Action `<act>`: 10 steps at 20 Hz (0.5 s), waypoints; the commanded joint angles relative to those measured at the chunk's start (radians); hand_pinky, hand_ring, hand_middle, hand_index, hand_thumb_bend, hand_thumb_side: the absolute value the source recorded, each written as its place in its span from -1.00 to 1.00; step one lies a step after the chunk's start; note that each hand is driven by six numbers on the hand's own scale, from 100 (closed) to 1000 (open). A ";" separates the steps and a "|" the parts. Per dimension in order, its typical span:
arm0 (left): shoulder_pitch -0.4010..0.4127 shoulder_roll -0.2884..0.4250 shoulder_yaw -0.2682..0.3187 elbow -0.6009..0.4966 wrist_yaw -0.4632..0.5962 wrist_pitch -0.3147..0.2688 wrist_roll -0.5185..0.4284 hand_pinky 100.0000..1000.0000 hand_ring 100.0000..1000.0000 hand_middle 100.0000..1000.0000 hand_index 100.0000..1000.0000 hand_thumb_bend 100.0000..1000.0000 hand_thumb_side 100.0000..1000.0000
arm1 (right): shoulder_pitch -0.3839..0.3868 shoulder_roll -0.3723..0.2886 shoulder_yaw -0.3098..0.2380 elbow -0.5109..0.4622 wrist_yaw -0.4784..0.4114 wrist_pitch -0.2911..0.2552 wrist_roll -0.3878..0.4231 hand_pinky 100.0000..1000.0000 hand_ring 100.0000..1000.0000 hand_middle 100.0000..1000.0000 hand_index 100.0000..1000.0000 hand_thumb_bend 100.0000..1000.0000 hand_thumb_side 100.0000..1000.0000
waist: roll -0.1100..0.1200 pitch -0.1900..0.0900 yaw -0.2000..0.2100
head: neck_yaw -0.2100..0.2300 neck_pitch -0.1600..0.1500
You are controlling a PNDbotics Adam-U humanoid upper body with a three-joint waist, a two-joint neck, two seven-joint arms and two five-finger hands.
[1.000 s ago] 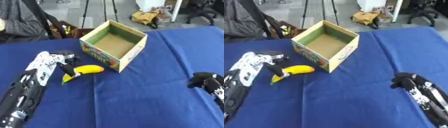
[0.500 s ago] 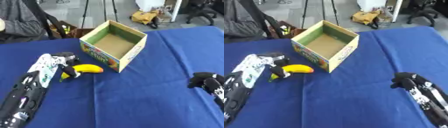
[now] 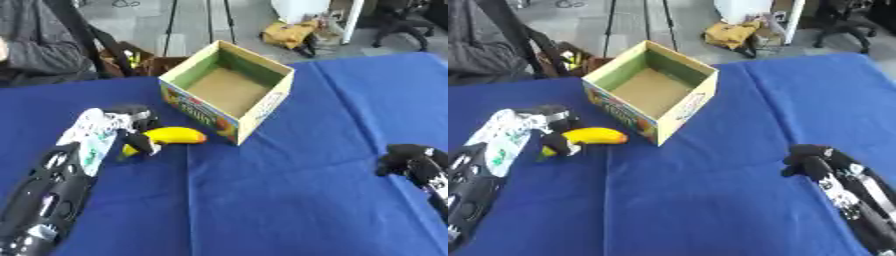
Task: Pick up objects on the table and place them in the box.
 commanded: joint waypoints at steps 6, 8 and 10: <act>-0.012 0.014 -0.001 -0.006 -0.001 0.007 0.022 0.28 -0.02 -0.10 0.28 -1.00 -0.72 | -0.004 -0.008 -0.011 -0.020 0.000 0.002 0.000 0.58 0.24 0.24 0.54 -0.82 0.34 | -0.007 -0.013 -0.001 | 0.002 -0.009; -0.013 0.016 0.000 -0.012 0.001 0.013 0.035 0.28 -0.04 -0.13 0.24 -1.00 -0.71 | -0.003 -0.008 -0.011 -0.020 0.001 0.002 0.001 0.58 0.24 0.24 0.54 -0.82 0.34 | -0.006 -0.013 -0.001 | 0.002 -0.010; -0.014 0.018 0.002 -0.020 0.006 0.017 0.046 0.28 -0.04 -0.14 0.23 -1.00 -0.71 | -0.004 -0.008 -0.011 -0.020 0.001 0.002 0.001 0.58 0.24 0.24 0.54 -0.82 0.34 | -0.006 -0.014 -0.001 | 0.002 -0.010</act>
